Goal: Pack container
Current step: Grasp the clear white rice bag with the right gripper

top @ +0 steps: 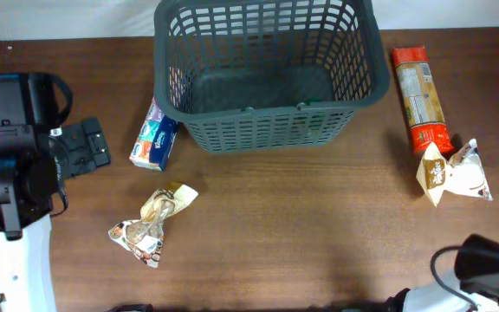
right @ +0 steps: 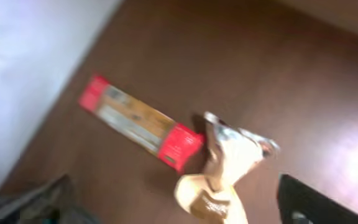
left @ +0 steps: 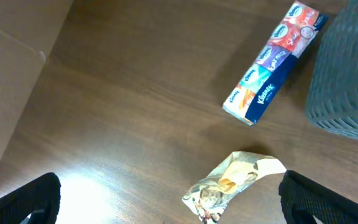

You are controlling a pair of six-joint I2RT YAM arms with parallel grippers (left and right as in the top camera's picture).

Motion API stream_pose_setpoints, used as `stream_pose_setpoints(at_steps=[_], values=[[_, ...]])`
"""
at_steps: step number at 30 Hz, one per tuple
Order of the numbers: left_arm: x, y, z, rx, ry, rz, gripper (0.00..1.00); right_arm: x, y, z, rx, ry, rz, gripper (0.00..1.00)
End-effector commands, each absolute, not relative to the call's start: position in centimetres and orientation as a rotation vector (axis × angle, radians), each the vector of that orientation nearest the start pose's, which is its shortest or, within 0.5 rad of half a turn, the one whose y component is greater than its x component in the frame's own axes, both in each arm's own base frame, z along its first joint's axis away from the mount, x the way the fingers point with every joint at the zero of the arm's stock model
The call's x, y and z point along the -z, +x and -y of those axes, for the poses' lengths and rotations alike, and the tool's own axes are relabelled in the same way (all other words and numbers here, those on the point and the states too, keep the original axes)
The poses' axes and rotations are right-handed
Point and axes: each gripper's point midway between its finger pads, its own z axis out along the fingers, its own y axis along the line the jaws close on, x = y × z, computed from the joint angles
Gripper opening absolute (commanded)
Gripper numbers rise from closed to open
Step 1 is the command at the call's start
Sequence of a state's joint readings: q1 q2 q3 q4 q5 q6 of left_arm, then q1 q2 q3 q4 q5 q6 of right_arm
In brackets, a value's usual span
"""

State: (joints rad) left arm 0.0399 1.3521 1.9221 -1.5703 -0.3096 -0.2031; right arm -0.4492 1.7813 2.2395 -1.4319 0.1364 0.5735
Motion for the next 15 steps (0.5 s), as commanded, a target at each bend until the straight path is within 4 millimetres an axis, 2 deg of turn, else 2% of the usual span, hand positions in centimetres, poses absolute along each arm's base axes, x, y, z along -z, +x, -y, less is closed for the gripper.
stream_pose_setpoints(at_steps=[1,7,12,15], values=[[-35.3,26.2,-6.3,-0.323,-0.436,-2.504,0.99,-28.0,34.8,22.0,0.187,1.488,-2.239,0.99],[-35.3,26.3,-6.3,-0.322,-0.436,-2.502,0.99,-19.6,34.3,22.1,0.208,1.629,-2.386,0.99],[-35.3,26.2,-6.3,-0.322,-0.436,-2.503,0.99,-11.9,32.9,20.3,0.161,1.805,-2.432,0.99],[-35.2,26.1,-6.3,-0.324,-0.436,-2.508,0.99,-9.0,32.8,19.3,0.092,1.799,-2.468,0.99]])
